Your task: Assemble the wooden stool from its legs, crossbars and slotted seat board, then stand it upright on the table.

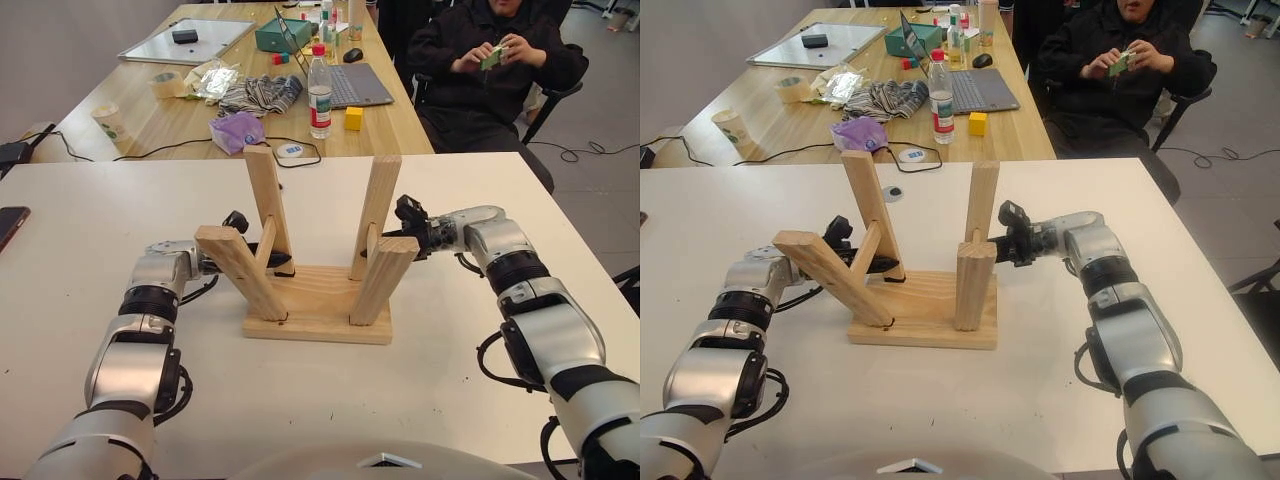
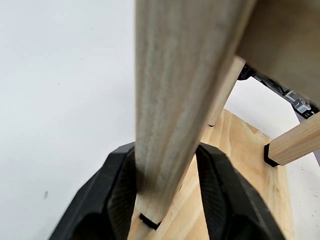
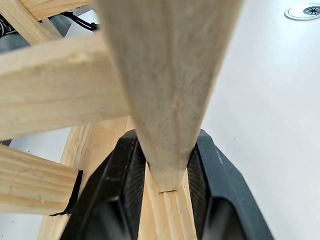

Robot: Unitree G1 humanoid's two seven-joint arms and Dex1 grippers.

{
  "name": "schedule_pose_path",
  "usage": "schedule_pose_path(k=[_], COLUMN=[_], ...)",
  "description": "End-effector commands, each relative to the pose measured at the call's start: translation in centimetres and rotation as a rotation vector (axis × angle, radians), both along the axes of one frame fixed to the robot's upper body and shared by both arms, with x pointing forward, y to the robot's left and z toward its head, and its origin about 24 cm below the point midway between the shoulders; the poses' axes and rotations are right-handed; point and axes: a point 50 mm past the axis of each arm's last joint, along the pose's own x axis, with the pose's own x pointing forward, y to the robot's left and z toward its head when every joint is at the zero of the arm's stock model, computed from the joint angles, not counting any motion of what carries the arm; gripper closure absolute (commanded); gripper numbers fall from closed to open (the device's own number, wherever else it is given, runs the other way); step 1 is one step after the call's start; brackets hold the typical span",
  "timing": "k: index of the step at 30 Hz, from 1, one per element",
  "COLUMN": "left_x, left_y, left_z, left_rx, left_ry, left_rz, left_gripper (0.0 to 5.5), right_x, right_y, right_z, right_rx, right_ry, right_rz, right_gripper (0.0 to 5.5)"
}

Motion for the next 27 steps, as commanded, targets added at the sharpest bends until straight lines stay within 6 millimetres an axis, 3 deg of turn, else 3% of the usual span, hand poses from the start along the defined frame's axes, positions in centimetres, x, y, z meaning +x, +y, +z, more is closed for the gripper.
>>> schedule_pose_path(k=[1,6,10,17,19,24,27], left_x=[-2.2,-1.3,-0.4,-0.6,-0.7,-0.9,-0.9], left_y=[-1.2,-2.1,-2.3,-2.3,-2.5,-2.5,-1.8], left_z=[-5.1,-4.4,-3.5,-4.1,-4.1,-4.2,-4.4], left_rx=[0.082,-0.054,-0.156,-0.149,-0.154,-0.146,-0.106], left_ry=[0.354,0.517,0.634,0.671,0.68,0.672,0.638], left_rz=[0.144,0.284,0.414,0.486,0.482,0.517,0.559], left_gripper=[3.84,3.77,3.66,3.57,3.55,3.55,3.05], right_x=[-0.3,-0.5,-0.4,-0.3,-0.4,-0.6,-0.5], right_y=[1.8,2.3,2.7,3.2,3.3,3.0,2.4], right_z=[-4.0,-4.3,-3.6,-4.6,-4.8,-5.8,-6.3], right_rx=[-0.18,-0.146,0.038,-0.005,-0.004,-0.068,-0.118], right_ry=[0.063,0.207,0.438,0.414,0.419,0.405,0.36], right_rz=[-0.146,-0.173,-0.274,-0.361,-0.368,-0.414,-0.452], right_gripper=[4.47,4.47,4.47,4.47,3.77,2.91,2.4])
